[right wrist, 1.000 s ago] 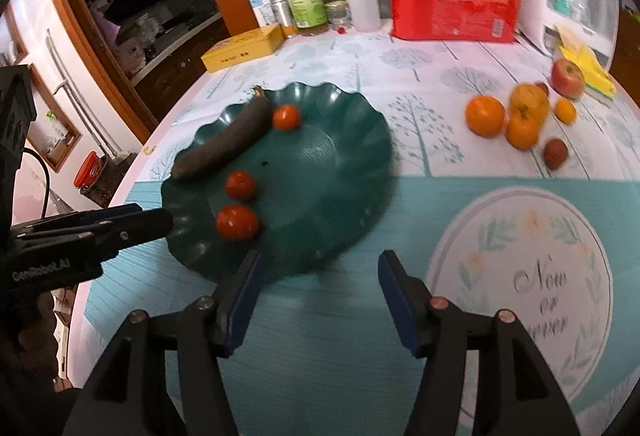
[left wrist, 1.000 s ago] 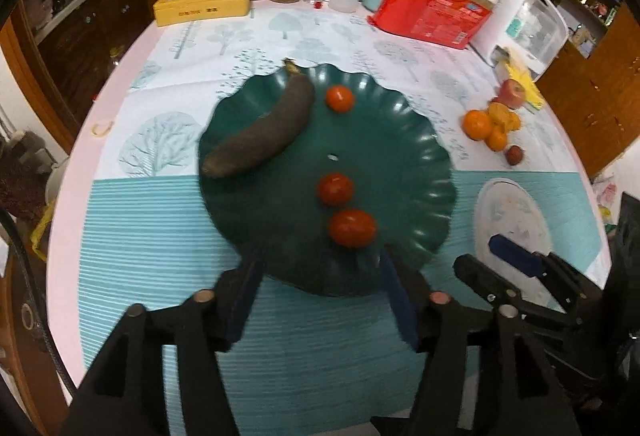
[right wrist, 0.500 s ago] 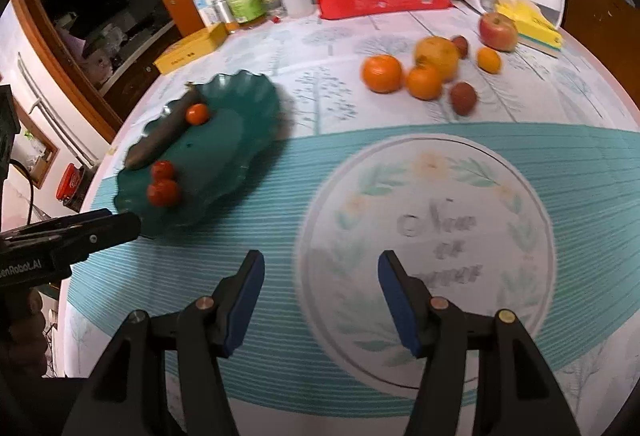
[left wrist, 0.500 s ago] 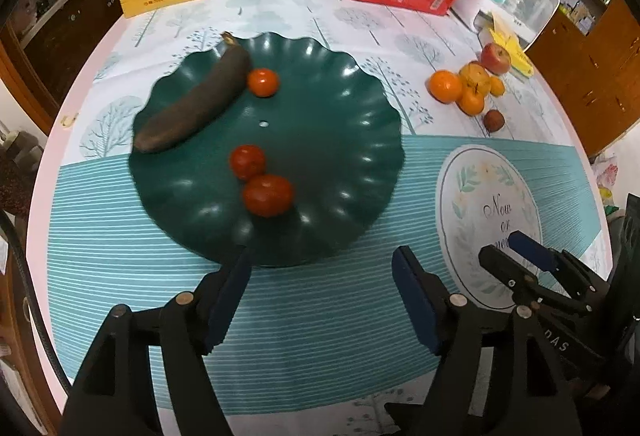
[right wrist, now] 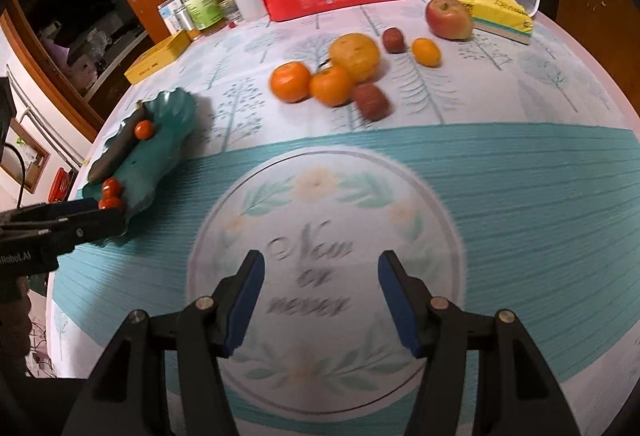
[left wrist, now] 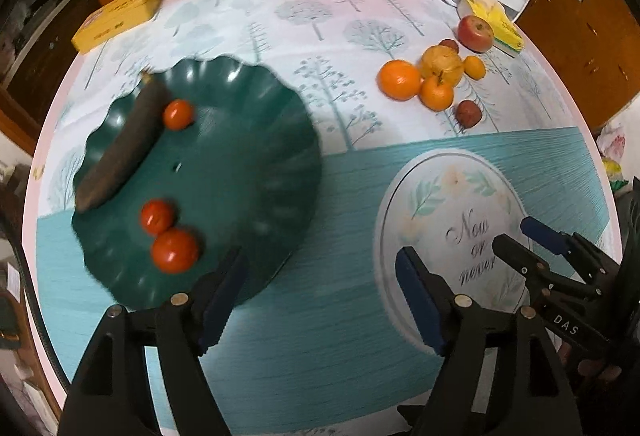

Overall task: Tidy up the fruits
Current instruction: 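Move both tools back toward the oranges and lychees, then grasp the orange with the left tool while the right tool grasps a lychee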

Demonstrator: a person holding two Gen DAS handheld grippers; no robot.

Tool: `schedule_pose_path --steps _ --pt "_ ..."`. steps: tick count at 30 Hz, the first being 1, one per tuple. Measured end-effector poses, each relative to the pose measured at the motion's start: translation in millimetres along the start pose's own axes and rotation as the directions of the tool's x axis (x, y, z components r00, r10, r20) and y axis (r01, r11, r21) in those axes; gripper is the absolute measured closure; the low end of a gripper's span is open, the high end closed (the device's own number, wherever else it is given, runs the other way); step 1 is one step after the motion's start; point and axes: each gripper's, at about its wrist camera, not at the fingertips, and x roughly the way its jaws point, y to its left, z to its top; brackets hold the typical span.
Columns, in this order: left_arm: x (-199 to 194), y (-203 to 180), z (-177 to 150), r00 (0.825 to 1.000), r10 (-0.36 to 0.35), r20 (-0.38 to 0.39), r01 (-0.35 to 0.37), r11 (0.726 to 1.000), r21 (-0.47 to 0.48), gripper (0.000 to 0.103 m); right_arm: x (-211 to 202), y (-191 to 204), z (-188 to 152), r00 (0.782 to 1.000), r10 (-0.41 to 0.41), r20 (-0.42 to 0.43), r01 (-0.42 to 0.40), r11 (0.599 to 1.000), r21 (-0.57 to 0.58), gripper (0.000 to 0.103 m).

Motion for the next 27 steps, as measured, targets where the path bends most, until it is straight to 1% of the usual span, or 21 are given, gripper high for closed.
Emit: schedule_pose_path --steps 2,8,11,17,22,27 --pt "4.3 -10.2 12.4 1.000 0.016 0.003 -0.016 1.000 0.024 0.027 1.1 -11.0 6.5 1.000 -0.004 0.006 0.004 1.000 -0.008 0.043" --pt "21.1 -30.7 48.4 0.999 0.046 -0.001 -0.046 0.998 0.049 0.026 8.7 -35.5 28.9 1.000 -0.012 0.025 0.014 0.998 -0.059 0.043" --pt "31.4 -39.4 65.0 0.998 0.069 -0.002 -0.068 0.996 0.065 0.026 14.2 -44.3 41.2 0.999 -0.024 0.037 0.027 0.995 -0.097 0.043" --pt "51.9 -55.1 97.0 0.995 0.104 -0.007 -0.103 0.990 0.095 0.026 26.9 -57.3 65.6 0.998 -0.016 0.063 0.026 0.988 -0.150 0.043" --pt "67.9 -60.7 124.5 0.992 0.125 0.001 -0.124 0.989 0.086 0.024 35.2 -60.5 87.3 0.996 0.025 0.091 -0.008 0.983 -0.185 0.043" --pt "79.2 -60.9 143.9 0.994 0.108 0.006 -0.108 0.993 0.051 0.024 45.1 -54.3 99.1 0.993 0.073 0.095 -0.049 0.972 -0.232 0.043"
